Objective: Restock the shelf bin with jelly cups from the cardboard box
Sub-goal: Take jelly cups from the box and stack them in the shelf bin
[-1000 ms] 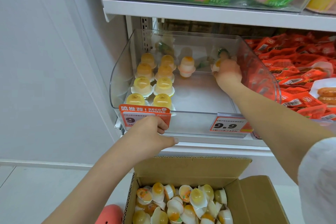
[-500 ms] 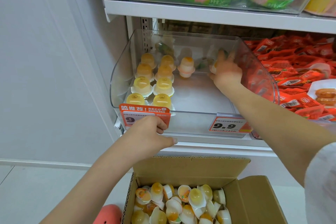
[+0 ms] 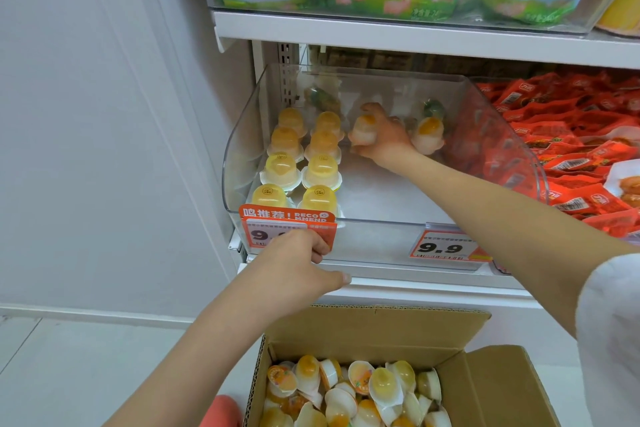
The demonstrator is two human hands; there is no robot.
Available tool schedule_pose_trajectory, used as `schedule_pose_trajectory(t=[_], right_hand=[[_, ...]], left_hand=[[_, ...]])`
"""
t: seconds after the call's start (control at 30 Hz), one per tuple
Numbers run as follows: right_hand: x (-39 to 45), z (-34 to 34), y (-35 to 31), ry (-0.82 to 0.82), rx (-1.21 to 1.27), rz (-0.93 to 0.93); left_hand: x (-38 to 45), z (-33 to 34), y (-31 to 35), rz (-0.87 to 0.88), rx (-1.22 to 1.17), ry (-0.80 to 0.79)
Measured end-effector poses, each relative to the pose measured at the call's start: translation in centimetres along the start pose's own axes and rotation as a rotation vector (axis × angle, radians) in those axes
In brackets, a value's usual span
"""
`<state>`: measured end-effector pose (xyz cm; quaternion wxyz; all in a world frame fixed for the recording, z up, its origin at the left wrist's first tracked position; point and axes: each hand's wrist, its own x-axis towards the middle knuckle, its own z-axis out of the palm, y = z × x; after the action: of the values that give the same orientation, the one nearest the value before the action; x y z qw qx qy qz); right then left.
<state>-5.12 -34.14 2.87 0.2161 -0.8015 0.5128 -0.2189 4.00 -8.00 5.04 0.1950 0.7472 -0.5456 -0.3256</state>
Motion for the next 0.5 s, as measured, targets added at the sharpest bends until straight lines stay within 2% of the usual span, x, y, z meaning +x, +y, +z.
schedule_pose_trajectory(t=[0.23, 0.3, 0.4, 0.5], right_hand=[[1.4, 0.4, 0.5, 0.020, -0.010, 0.017], [1.1, -0.6, 0.6, -0.042, -0.009, 0.030], [0.7, -2.6, 0.4, -0.211, -0.257, -0.005], [0.0, -4.8, 0.3, -0.316, -0.327, -0.052]], left_hand=[[0.3, -0.1, 0.2, 0.012, 0.022, -0.003], [0.3, -0.1, 0.2, 0.011, 0.024, -0.003], [0.2, -0.1, 0.2, 0.016, 0.026, -0.004], [0.0, 0.0, 0.2, 0.015, 0.008, -0.003]])
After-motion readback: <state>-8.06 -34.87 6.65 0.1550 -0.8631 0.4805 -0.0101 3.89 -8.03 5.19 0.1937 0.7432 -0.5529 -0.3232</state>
